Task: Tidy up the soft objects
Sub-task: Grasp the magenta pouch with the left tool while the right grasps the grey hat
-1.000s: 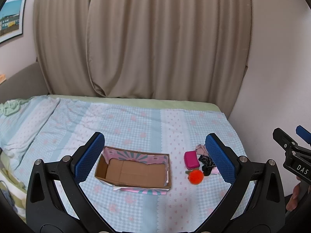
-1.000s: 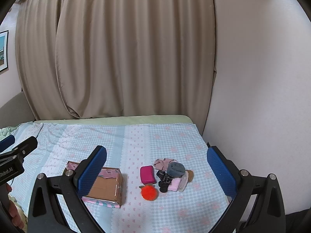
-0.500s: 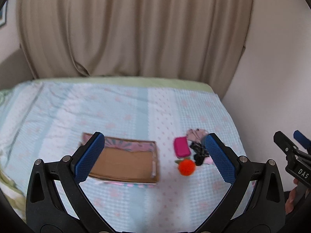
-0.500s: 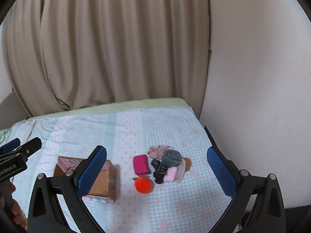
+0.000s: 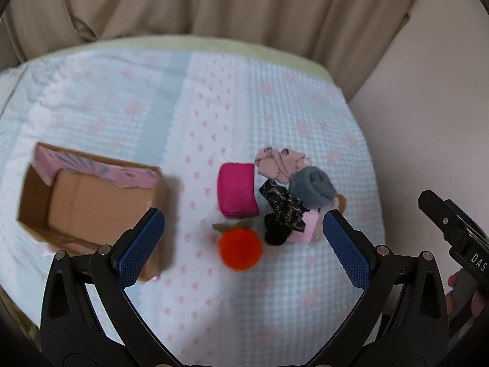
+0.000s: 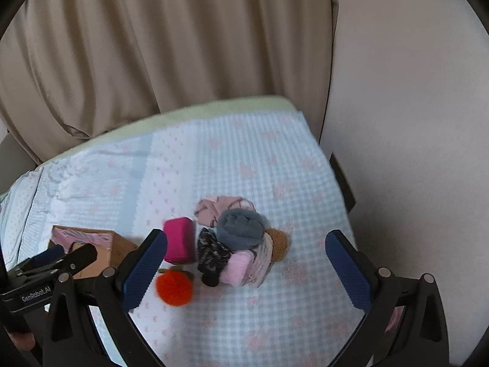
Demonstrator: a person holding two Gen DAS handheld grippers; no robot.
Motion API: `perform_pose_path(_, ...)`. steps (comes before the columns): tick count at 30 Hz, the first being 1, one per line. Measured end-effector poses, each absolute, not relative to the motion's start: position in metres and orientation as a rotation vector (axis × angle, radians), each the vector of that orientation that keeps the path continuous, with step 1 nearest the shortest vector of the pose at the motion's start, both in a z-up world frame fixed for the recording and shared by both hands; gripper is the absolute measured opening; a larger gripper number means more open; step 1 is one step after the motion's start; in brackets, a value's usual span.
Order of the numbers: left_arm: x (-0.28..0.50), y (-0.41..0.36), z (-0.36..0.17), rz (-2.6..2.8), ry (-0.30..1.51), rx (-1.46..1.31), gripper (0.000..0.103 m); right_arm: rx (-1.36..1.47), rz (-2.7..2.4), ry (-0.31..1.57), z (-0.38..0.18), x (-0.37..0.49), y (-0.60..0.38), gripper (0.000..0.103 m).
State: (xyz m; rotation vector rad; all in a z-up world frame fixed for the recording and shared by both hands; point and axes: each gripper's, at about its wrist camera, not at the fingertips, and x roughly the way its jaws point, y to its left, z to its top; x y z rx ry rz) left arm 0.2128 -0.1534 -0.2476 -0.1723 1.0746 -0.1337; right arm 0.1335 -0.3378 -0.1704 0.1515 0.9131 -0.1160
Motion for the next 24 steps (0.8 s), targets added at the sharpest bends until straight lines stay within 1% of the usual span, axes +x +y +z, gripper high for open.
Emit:
perform_pose_path(4, 0.241, -0.167, -0.295, -0.115, 1.13, -0.158, 0.102, 0.199, -0.094, 0.991, -0.216, 0.165, -0.352, 0.103)
perform_pose_path(11, 0.277, -0.175, -0.358, -0.091, 1.2, -0.137, 0.102, 0.302, -0.073, 1.094, -0.291, 0.207, -0.358, 0.103)
perform_pose_path(17, 0.301, -0.179, -0.406, -0.099, 1.254, -0.123, 0.102, 0.4, -0.086, 1.145, -0.339, 0.232, -0.357, 0.103)
perform_pose_path(22, 0.318, -0.178, -0.438, -0.103, 1.297, -0.141, 0.098, 0.466, -0.107, 1.165, -0.365, 0.252, -0.359, 0.103)
perform_pose_path(23, 0.321, -0.178, -0.443, -0.104, 1.306, -0.142, 0.095, 0.461, -0.112, 1.166, -0.368, 0.256, -0.358, 0.102)
perform_pose_path(24, 0.324, -0.178, -0.448, -0.108, 1.316, -0.145, 0.091, 0.455, -0.113, 1.166, -0.37, 0.26, -0.357, 0.099)
